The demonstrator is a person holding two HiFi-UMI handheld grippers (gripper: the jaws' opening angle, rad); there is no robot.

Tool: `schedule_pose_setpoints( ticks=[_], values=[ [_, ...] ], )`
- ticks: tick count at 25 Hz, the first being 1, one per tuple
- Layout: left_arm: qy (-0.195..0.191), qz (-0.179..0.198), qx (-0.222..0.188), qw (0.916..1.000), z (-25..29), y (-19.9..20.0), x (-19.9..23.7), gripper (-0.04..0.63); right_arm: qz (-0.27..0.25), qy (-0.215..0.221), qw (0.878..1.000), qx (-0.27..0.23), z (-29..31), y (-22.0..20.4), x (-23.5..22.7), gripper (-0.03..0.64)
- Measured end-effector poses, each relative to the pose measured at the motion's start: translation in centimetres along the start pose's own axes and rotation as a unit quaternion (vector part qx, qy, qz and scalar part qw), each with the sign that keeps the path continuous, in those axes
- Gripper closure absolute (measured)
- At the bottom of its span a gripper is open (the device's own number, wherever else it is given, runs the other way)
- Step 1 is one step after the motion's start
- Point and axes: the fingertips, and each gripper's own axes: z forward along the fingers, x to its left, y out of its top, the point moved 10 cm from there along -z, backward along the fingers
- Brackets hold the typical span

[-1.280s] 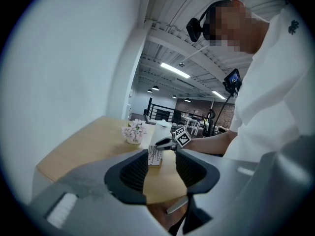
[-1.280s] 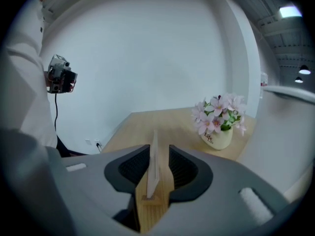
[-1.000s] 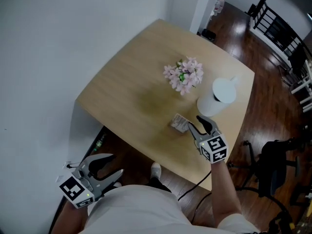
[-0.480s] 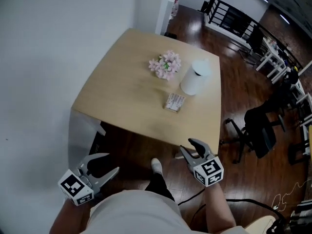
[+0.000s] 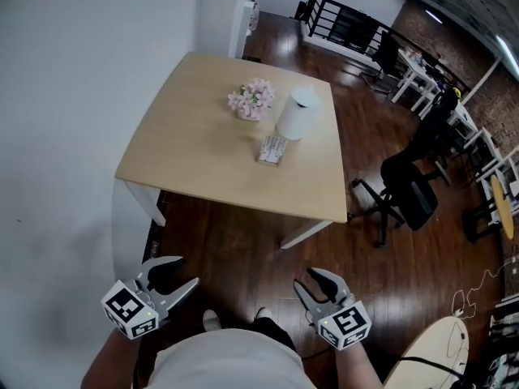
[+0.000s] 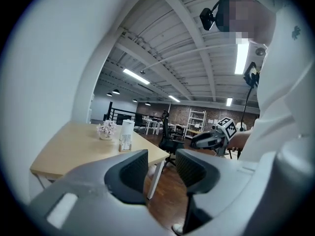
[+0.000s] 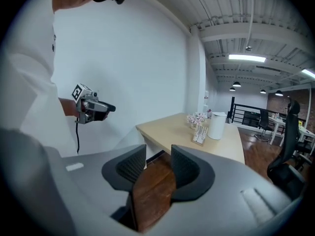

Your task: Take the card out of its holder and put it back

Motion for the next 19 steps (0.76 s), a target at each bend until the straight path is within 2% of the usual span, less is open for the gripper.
schedule_pose_setpoints(
  ticks=[10, 19],
  values=[
    [-0.041, 0.025, -0.008, 0.9988, 1.6, 0.1, -6.6, 0.410, -0.004, -0.006, 1.000, -0.020, -7.2, -1.4, 3.3, 0.459],
    [-0.047, 0.033, -0.011, 0.9983, 3.4, 0.4, -13.2, 0.410, -0.007, -0.010, 1.000, -0.024, -14.7, -3.9, 4.0, 0.463]
  ],
)
